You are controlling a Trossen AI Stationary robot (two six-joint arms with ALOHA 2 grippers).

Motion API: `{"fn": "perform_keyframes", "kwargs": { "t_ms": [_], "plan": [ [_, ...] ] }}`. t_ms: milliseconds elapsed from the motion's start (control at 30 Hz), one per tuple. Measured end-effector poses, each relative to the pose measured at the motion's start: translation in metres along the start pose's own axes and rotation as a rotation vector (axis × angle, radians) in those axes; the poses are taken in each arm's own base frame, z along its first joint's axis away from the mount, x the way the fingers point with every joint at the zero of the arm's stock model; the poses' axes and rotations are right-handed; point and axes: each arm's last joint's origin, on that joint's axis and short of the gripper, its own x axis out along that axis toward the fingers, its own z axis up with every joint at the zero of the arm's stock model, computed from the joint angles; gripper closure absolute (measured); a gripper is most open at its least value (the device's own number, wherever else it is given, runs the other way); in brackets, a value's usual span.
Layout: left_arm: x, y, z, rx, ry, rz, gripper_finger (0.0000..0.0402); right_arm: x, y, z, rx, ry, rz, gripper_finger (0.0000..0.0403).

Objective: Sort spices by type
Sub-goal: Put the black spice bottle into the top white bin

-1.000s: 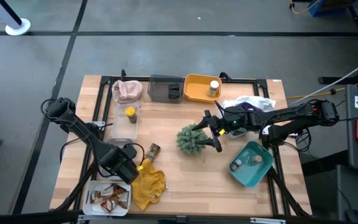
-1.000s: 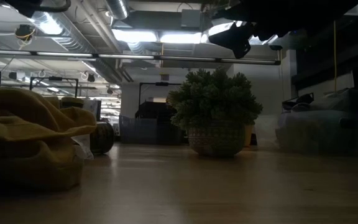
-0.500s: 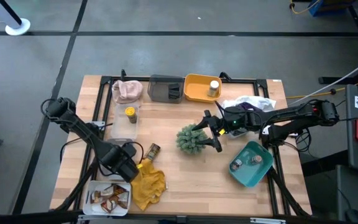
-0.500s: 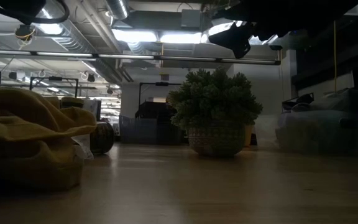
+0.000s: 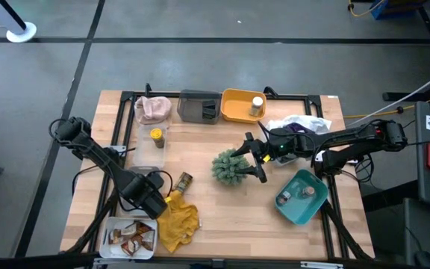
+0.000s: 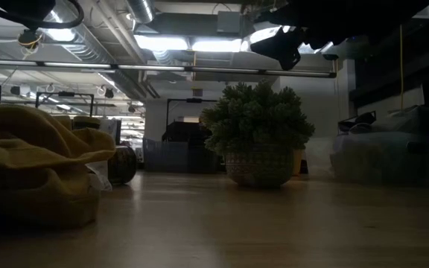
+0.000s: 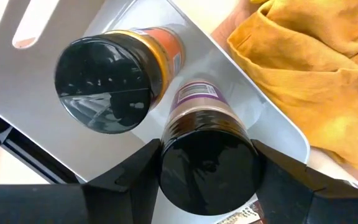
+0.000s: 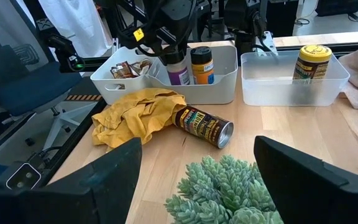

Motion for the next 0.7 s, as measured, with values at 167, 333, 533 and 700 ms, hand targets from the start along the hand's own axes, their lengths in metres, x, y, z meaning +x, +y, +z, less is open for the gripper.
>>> {"fn": "perform_keyframes", "kwargs": {
  "t_ms": [167, 333, 533, 700],
  "plan": [
    [0.0001, 0.0011, -0.0007, -0.055, 0.021, 0.01, 0.0194, 0.0, 0.0, 0.0, 0.0, 0.0, 0.0, 0.0093],
    [0.0, 0.0043, -0.0009, -0.046, 0.014, 0.044, 0.0194, 0.0, 0.0, 0.0, 0.0, 0.0, 0.0, 0.0093],
    [0.0, 0.0034, -0.0004, -0.021, 0.002, 0.035, 0.0194, 0.0, 0.0, 0.0, 0.0, 0.0, 0.0, 0.0093],
    [0.0007, 0.0025, -0.0002, -0.051, 0.019, 0.032, 0.0183, 0.0, -0.0001, -0.0005, 0.001, 0.005, 0.0, 0.0093]
  ]
}}
